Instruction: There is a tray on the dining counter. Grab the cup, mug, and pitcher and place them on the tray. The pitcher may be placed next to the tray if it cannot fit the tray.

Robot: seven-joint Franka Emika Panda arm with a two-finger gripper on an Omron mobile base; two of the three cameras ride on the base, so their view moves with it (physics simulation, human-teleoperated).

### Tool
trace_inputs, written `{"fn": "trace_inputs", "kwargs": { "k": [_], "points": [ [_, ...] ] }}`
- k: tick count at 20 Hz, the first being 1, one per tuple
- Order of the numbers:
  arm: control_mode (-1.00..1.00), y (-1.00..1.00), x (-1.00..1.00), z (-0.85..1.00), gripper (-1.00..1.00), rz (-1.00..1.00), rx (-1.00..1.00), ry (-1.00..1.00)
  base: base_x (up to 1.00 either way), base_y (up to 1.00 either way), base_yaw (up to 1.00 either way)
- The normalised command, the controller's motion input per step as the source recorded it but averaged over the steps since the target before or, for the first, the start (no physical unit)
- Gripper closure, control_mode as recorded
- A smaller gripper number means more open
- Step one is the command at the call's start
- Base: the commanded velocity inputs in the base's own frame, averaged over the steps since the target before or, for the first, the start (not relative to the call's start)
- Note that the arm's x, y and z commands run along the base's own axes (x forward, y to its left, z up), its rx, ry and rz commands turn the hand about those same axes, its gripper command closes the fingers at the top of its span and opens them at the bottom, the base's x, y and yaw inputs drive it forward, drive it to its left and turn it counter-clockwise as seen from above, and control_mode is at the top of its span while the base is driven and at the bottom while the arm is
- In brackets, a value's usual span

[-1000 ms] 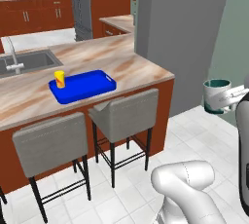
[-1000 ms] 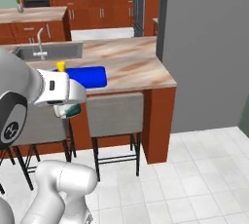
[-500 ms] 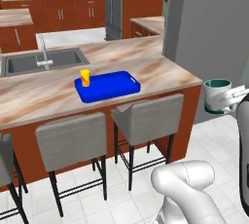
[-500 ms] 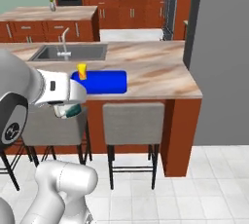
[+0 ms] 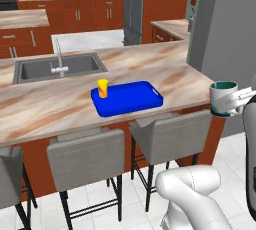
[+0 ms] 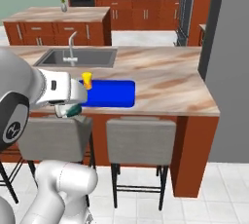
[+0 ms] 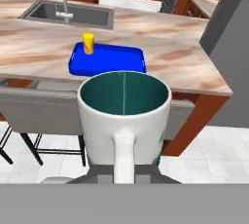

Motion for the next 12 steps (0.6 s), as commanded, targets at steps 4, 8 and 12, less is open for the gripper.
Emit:
{"fn": "trace_inputs", "kwargs": {
  "k": [4, 8, 12],
  "points": [
    [1.0, 0.0, 0.0, 0.0, 1.0, 0.0, 0.0, 0.0, 0.71, 0.0, 0.16],
    [1.0, 0.0, 0.0, 0.0, 1.0, 0.0, 0.0, 0.0, 0.62, 0.0, 0.18],
    [1.0, 0.0, 0.0, 0.0, 1.0, 0.0, 0.0, 0.0, 0.45, 0.0, 0.16]
  ]
}}
